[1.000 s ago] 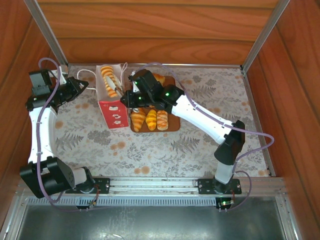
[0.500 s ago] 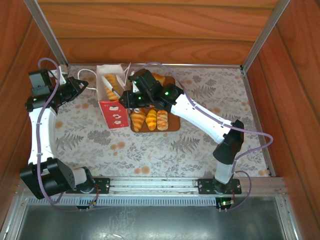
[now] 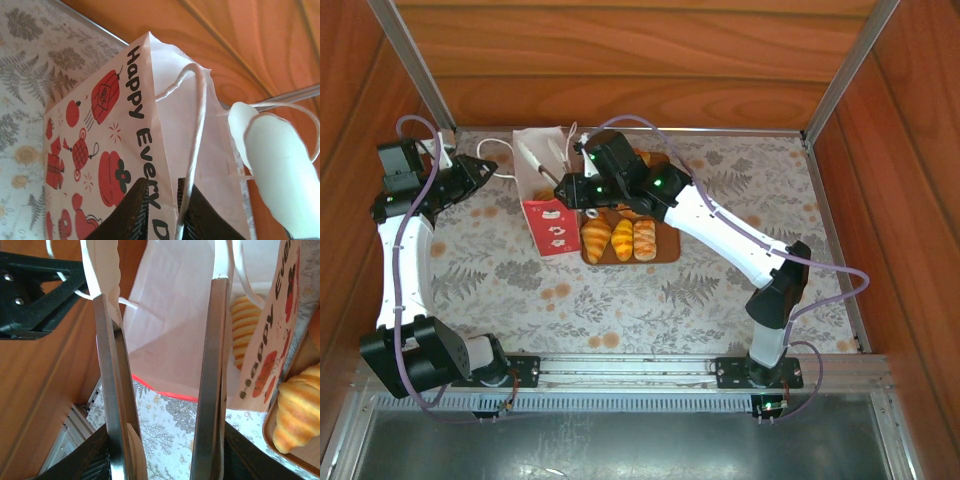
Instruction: Place the fake bread into the paper bag
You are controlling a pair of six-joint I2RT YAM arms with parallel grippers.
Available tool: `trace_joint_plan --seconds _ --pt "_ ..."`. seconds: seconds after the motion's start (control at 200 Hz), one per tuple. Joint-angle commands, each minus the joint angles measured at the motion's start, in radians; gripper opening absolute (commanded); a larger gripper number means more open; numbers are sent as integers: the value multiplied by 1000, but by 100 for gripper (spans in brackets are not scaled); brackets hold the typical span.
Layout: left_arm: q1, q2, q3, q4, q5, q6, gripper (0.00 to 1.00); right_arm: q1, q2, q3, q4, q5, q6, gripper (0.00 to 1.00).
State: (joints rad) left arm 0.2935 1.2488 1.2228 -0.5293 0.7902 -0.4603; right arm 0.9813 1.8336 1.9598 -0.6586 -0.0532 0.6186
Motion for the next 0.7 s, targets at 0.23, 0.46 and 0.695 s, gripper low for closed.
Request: trace_joint_plan --seconds 0.23,0.46,0.695 --pt "12 -38 26 12 1 -15 68 -47 -89 103 108 -196 -12 48" --pt "42 -83 4 12 -75 -34 100 -124 -236 58 92 -190 -30 48" --pt "76 -155 -57 12 -130 -10 100 -277 -435 -217 77 -165 -19 50"
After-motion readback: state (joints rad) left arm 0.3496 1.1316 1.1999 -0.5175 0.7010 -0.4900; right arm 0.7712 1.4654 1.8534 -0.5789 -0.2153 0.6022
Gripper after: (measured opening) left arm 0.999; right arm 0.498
